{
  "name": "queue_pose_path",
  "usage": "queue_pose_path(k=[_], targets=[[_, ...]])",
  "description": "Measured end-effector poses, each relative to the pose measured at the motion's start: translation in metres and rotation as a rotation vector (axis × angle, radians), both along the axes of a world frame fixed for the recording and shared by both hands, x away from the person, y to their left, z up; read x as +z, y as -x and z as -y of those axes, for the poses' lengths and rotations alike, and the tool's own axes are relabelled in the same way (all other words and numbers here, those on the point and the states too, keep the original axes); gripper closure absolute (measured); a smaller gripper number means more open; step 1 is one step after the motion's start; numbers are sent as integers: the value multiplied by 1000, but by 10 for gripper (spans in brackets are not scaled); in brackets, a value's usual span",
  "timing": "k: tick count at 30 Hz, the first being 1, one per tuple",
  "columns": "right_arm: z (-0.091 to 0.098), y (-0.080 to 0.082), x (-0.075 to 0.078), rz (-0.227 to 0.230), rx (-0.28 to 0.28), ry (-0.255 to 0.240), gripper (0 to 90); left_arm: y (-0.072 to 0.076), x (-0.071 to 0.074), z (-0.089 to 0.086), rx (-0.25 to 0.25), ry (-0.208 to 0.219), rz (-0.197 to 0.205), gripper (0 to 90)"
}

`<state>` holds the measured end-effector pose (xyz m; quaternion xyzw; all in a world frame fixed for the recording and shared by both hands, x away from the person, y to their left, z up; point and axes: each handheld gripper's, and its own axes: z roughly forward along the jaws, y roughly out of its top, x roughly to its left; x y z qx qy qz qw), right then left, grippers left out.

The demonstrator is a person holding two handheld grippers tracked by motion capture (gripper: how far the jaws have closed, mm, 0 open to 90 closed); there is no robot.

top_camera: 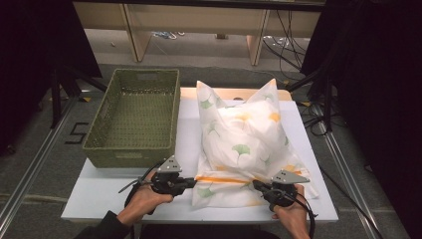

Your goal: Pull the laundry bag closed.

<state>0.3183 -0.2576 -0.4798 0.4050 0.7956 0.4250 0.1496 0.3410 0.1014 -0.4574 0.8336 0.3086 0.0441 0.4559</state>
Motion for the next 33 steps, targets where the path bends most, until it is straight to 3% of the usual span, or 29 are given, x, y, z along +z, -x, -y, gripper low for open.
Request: queue_pose_path(k=[3,4,5,6,7,10,11,12,13,14,15,16,18,22,23,24,25,26,29,30,31,33], targets=[[7,1,2,21,-19,11,900,0,0,-1,-4,-8,1,865],[9,3,2,-7,-30,-3,900,0,0,-2,-2,-4,1,864],[11,2,2,1,-26,-9,900,0,0,-2,6,3,-16,864],[14,3,2,-8,-37,-15,900,-1,0,-3,2,-10,1,864],[17,3,3,11,-50,-9,900,-1,0,-4,-3,-9,-1,864],[25,4,5,11,-60,-12,900,-1,0,-4,2,-9,2,864],[25,5,4,-10,-70,-36,900,-1,0,-4,1,-11,4,864],[27,7,5,-21,-90,-26,900,-1,0,-4,2,-10,2,864],[31,5,4,13,-80,-13,900,-1,0,-4,3,-9,3,864],[32,7,5,-20,-91,-23,900,-1,0,-4,2,-3,1,864],[36,5,5,15,-93,-3,900,0,0,-4,15,3,-14,865],[37,6,4,1,-105,-17,900,0,0,-4,13,1,-12,864],[44,5,4,15,-114,7,900,0,0,-4,13,-1,-11,864],[54,7,5,-14,-147,2,900,0,0,-4,12,-4,-12,865],[58,6,4,14,-144,20,900,0,0,-4,19,-12,-10,865],[58,8,5,-19,-166,13,900,0,0,-4,19,-10,-8,864],[63,6,4,18,-154,37,900,0,0,-4,13,-2,-8,865],[63,8,5,-14,-170,14,900,-1,1,-5,6,-7,3,865],[75,6,4,22,-181,37,900,-1,1,-5,7,-20,7,865],[75,8,5,-8,-196,16,900,-2,0,-5,1,-15,9,864],[79,6,5,21,-191,37,900,-1,0,-5,4,-8,6,864],[84,6,4,19,-199,34,900,-1,0,-5,2,-14,5,865]])
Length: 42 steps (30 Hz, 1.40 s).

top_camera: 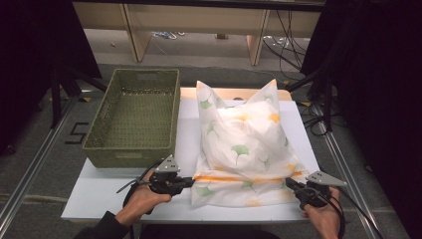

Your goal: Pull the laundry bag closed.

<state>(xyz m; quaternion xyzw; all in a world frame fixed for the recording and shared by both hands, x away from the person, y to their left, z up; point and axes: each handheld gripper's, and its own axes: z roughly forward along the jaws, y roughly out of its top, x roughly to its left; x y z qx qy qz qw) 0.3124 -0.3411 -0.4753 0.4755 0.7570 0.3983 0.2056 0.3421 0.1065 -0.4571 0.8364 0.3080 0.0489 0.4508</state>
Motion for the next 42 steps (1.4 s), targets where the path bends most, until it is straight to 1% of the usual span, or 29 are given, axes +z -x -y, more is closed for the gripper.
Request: queue_pose_path(k=[1,2,3,4,5,6,7,9,10,17,19,20,21,22,24,25,27,30,31,32,33,34,35,36,37,38,39,40,42], targets=[[0,1,0,-21,-20,-27,900,1,0,1,12,6,-13,864],[3,0,0,-5,-10,-2,900,1,0,1,11,5,-12,865],[4,-1,-1,-12,7,-18,900,1,0,1,12,6,-11,864],[5,-1,-2,-7,-5,-23,900,1,0,1,13,6,-11,865],[6,-2,-2,-33,10,-34,900,1,0,1,10,12,-5,865],[7,-2,-3,-15,-10,-21,900,0,0,0,6,-6,3,865],[8,-1,-3,-34,-29,-21,900,1,0,1,14,-2,-14,865],[10,-3,-4,-35,-17,-20,900,-1,0,0,2,-4,8,865],[13,-4,-5,-18,-25,4,900,0,0,0,5,1,9,865],[21,-16,-8,-44,-29,-18,900,-1,0,-1,10,-13,13,865],[22,-16,-8,-40,-55,-17,900,0,-1,0,17,2,-9,865],[25,-17,-7,-26,-50,10,900,0,0,0,17,2,-10,865],[26,-19,-8,-42,-35,-12,900,0,-1,0,17,2,-11,865],[26,-18,-7,-42,-69,-7,900,-1,-1,0,20,-5,-2,865],[30,-22,-8,-31,-61,6,900,-1,-1,0,20,-5,-1,865],[30,-21,-8,-46,-75,-6,900,-1,-1,0,21,-4,-1,865],[34,-25,-9,-49,-56,2,900,-1,-1,-1,12,-17,16,865],[37,-26,-8,-63,-104,6,900,-2,-1,-1,12,-18,16,865],[42,-27,-7,-35,-93,40,900,-2,-1,-2,12,-18,16,865],[41,-27,-8,-54,-113,18,900,-2,-1,-1,12,-18,17,865],[47,-28,-7,-30,-107,52,900,-2,-1,-2,11,-26,18,865],[46,-27,-7,-59,-130,4,900,-2,-1,-2,13,-20,14,865],[50,-28,-8,-31,-131,26,900,-2,-1,-2,13,-20,14,865],[51,-27,-7,-55,-145,17,900,-2,-1,-2,13,-19,14,865],[55,-28,-7,-29,-141,38,900,-2,-1,-2,13,-19,13,865],[57,-28,-7,-26,-142,38,900,-2,-1,-2,8,-19,12,865],[56,-27,-7,-52,-164,16,900,-2,-2,-1,8,-11,9,865],[57,-27,-7,-50,-162,12,900,0,-2,0,26,-11,-3,865],[57,-27,-7,-47,-161,17,900,-1,-2,0,21,-6,-1,864]])
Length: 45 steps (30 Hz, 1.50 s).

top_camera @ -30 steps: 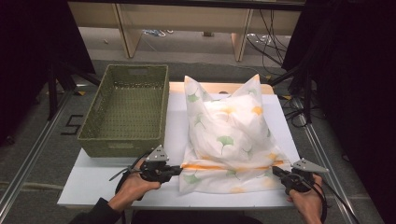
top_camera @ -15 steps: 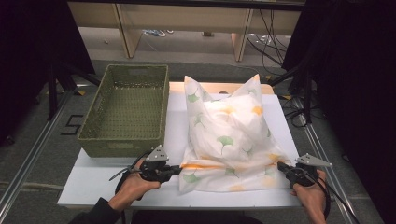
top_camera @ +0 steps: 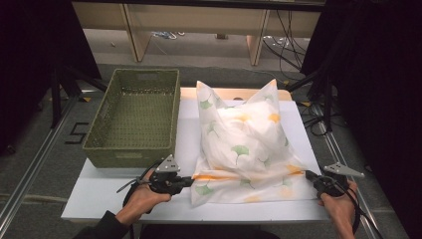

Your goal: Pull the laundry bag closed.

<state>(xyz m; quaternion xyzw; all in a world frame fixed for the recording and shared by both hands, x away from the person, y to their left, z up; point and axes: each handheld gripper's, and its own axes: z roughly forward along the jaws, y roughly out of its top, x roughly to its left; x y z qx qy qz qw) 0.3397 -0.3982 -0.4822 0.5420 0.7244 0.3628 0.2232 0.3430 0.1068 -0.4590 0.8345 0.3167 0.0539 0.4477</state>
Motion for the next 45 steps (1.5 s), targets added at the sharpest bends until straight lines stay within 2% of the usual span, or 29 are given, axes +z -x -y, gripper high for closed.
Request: queue_pose_path(k=[2,5,7,9,10,11,12,13,15,16,17,18,19,21,22,23,24,26,27,31,32,33,34,35,36,40,42,44,45], targets=[[2,-2,0,2,41,-16,900,-1,-2,0,-20,-22,8,862],[4,-1,1,31,16,2,900,-2,-4,-1,-10,-36,-12,854],[0,0,1,13,2,-46,900,-4,-6,-2,-20,-33,-8,837],[-1,0,1,4,11,-34,900,-3,-6,-1,-3,-34,-26,797],[-1,-2,-1,0,54,-43,898,-4,-8,-1,-23,-49,-31,797],[-5,-2,-1,12,77,-24,781,-3,-9,-1,-24,-61,-42,670],[-5,-2,-1,12,77,-24,781,-2,-10,0,-41,-64,-42,670],[-9,-2,0,54,76,-9,659,-1,-12,1,-27,-65,-34,550],[-16,-2,1,50,79,-59,591,-1,-11,0,-27,-85,-4,478],[-17,-1,3,64,74,-20,554,0,-11,0,-4,-92,-1,449],[-22,0,4,51,90,-73,521,0,-11,-1,2,-78,-7,433],[-26,3,7,64,59,-76,497,0,-11,-2,18,-68,4,413],[-30,5,10,85,71,-66,475,0,-11,-2,19,-61,7,397],[-30,5,12,99,87,-36,463,0,-11,-3,14,-66,6,379],[-35,6,12,100,103,-73,452,2,-10,-3,34,-55,18,379],[-38,8,16,117,111,-32,432,2,-10,-4,33,-56,25,364],[-43,9,16,111,128,-65,421,3,-10,-3,36,-39,28,354],[-50,12,18,127,138,-76,403,4,-8,-4,29,-45,48,336],[-52,14,20,143,129,-57,393,6,-7,-3,34,-20,54,329],[-65,19,25,169,166,-121,352,9,-4,-4,36,-5,78,296],[-67,20,27,163,174,-118,344,8,-3,-5,13,-16,86,292],[-69,20,27,202,179,-106,339,10,-3,-5,27,-11,62,289],[-70,23,30,197,183,-69,339,11,-3,-4,28,-8,70,285],[-75,24,29,191,190,-95,337,11,-3,-4,21,-13,85,282],[-78,25,28,185,202,-115,331,13,-3,-4,29,-1,70,281],[-83,29,28,208,213,-86,302,16,-3,-3,24,-6,76,270],[-87,32,29,204,217,-90,280,15,-2,-6,2,-42,96,270],[-91,34,28,207,223,-132,276,17,-3,-5,21,-11,76,266],[-92,37,29,188,211,-118,268,17,-2,-5,17,-14,71,264]])
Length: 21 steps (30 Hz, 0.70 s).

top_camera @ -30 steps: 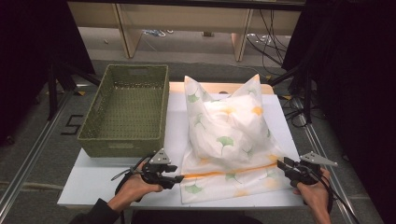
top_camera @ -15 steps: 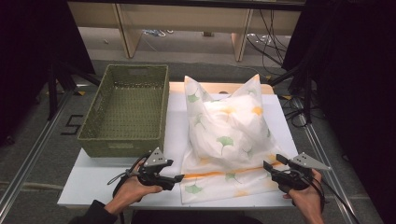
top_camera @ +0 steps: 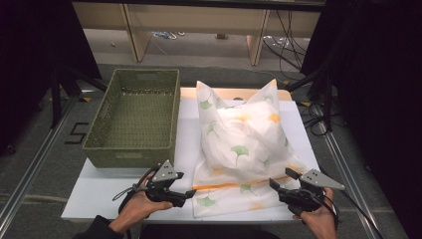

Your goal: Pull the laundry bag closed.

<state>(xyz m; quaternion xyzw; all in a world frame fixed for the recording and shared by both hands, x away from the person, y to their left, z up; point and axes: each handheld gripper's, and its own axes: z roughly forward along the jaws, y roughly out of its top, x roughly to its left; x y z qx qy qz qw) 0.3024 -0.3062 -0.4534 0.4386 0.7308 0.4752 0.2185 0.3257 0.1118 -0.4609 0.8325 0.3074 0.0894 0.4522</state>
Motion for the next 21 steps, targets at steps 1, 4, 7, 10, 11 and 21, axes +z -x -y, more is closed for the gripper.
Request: queue_pose_path(k=[1,4,7,10,11,21], targets=[[-2,-2,-2,30,24,-13,263,1,0,1,15,9,4,263],[-4,4,-2,-6,11,3,245,4,2,-1,3,4,-1,259],[-7,4,-4,59,75,3,228,9,2,0,23,21,11,256],[-9,10,-3,43,74,18,212,13,2,-1,14,27,6,244],[-12,10,-5,49,85,5,207,15,3,-2,13,14,16,241],[-19,29,-9,9,112,-23,197,29,3,-1,-11,-4,27,221]])
